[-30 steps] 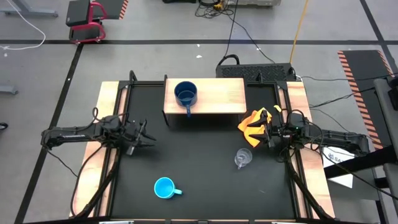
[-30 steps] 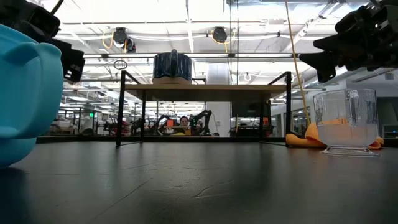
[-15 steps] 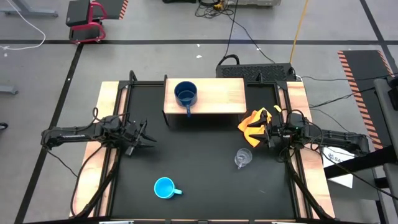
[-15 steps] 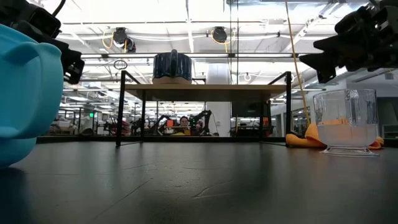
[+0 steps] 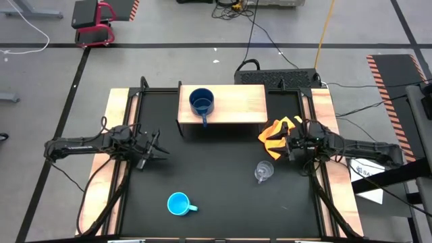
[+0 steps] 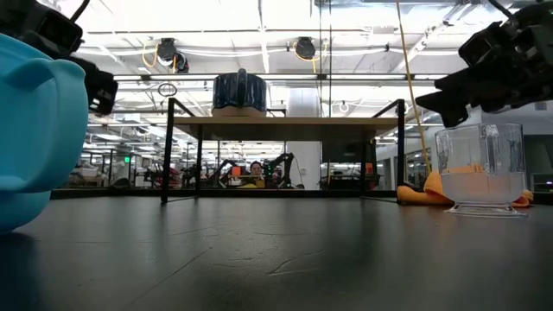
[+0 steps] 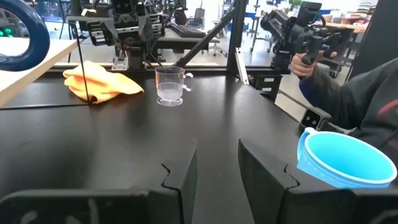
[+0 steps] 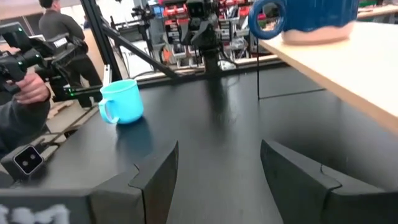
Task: Stack small to large cups/mugs on shelf
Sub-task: Put the blue mug on the shelf
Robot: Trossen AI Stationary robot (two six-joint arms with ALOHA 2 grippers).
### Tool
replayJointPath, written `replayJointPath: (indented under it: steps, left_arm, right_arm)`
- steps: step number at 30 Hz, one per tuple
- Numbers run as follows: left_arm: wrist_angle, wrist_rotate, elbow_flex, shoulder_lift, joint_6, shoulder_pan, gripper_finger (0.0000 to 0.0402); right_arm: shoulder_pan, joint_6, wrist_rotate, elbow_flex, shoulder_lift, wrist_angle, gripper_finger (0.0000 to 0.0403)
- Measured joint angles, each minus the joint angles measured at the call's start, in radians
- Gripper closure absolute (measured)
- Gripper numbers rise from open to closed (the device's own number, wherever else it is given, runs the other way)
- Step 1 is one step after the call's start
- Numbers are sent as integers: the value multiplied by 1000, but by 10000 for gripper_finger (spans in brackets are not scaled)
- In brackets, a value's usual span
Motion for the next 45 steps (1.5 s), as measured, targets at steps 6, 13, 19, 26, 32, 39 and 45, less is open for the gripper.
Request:
replayJointPath:
  steps: [6,13,19,26,32,39,45]
  left_arm:
    - [0,-6,0,36,26,0,284]
    - [0,-3,0,105,45,-4,309]
    - [26,-2,0,172,61,-34,391]
    - [146,-7,0,185,40,-77,396]
    - [152,-26,0,185,25,-96,398]
    - [151,-26,0,185,2,-124,398]
    - [151,-37,0,185,-5,-147,391]
  right_arm:
    - [0,-23,0,0,39,10,183]
    - [0,-33,0,0,54,10,258]
    - [0,-48,-2,0,53,10,384]
    - [0,-48,-56,0,54,9,398]
    - [0,-45,-56,0,54,10,397]
    - [0,-23,-56,0,54,10,395]
    - [0,-19,-56,0,55,9,394]
